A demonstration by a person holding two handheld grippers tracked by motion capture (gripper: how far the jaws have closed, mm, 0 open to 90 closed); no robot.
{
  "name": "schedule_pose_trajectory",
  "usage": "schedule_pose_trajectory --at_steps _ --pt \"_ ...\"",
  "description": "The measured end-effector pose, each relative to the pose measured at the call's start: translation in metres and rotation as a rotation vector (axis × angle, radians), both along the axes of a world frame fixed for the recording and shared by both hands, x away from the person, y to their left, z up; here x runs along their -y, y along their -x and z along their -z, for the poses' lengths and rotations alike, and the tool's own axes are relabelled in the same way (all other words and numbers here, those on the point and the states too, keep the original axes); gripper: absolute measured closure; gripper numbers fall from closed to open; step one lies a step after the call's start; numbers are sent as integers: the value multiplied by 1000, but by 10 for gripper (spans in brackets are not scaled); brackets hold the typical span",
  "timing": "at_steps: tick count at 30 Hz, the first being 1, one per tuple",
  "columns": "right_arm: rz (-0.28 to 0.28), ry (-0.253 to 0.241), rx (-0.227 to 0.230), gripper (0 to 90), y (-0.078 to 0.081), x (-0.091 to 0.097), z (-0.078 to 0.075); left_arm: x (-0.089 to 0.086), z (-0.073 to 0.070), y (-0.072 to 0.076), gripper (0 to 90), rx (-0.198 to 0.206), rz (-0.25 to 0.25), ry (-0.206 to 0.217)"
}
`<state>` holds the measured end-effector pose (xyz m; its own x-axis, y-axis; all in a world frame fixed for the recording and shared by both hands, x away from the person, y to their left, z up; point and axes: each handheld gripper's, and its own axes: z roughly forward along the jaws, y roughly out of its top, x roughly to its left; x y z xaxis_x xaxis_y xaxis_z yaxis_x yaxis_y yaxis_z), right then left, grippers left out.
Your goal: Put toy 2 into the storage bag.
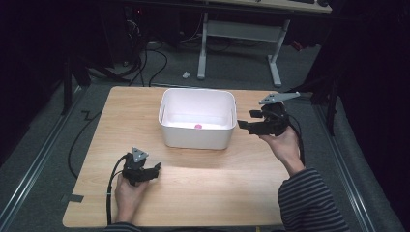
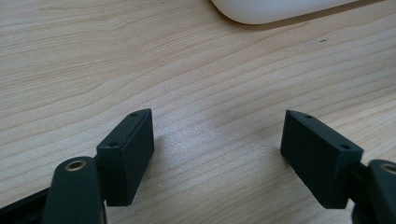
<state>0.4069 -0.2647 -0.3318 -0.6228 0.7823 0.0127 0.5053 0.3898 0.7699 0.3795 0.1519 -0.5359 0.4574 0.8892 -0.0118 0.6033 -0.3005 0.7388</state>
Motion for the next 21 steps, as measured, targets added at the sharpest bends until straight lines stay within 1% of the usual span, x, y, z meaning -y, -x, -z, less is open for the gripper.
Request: schedule_pose_trajectory --at_steps 1,2,4,6,7,8,11,14,15,19,20,21 --pt "0 0 0 364 0 0 0 0 0 0 262 0 0 0" --pt "4 -1 1 365 2 3 0 0 0 0 262 0 0 0" --pt "19 -19 6 366 10 14 3 0 0 0 262 0 0 0" --pt "24 -19 4 366 11 17 3 0 0 0 262 0 0 0" --pt "38 -31 4 367 16 23 6 0 0 0 262 0 0 0" --pt "38 -31 4 367 16 23 6 0 0 0 262 0 0 0" --pt "58 -44 10 368 25 35 11 0 0 0 262 0 0 0" --pt "72 -37 18 370 29 39 13 0 0 0 262 0 0 0" --pt "79 -54 21 371 33 43 15 0 0 0 262 0 0 0" --pt "91 -60 22 371 38 47 19 0 0 0 262 0 0 0" --pt "95 -53 32 373 40 48 20 0 0 0 262 0 0 0" --pt "101 -69 32 374 44 51 21 0 0 0 262 0 0 0"
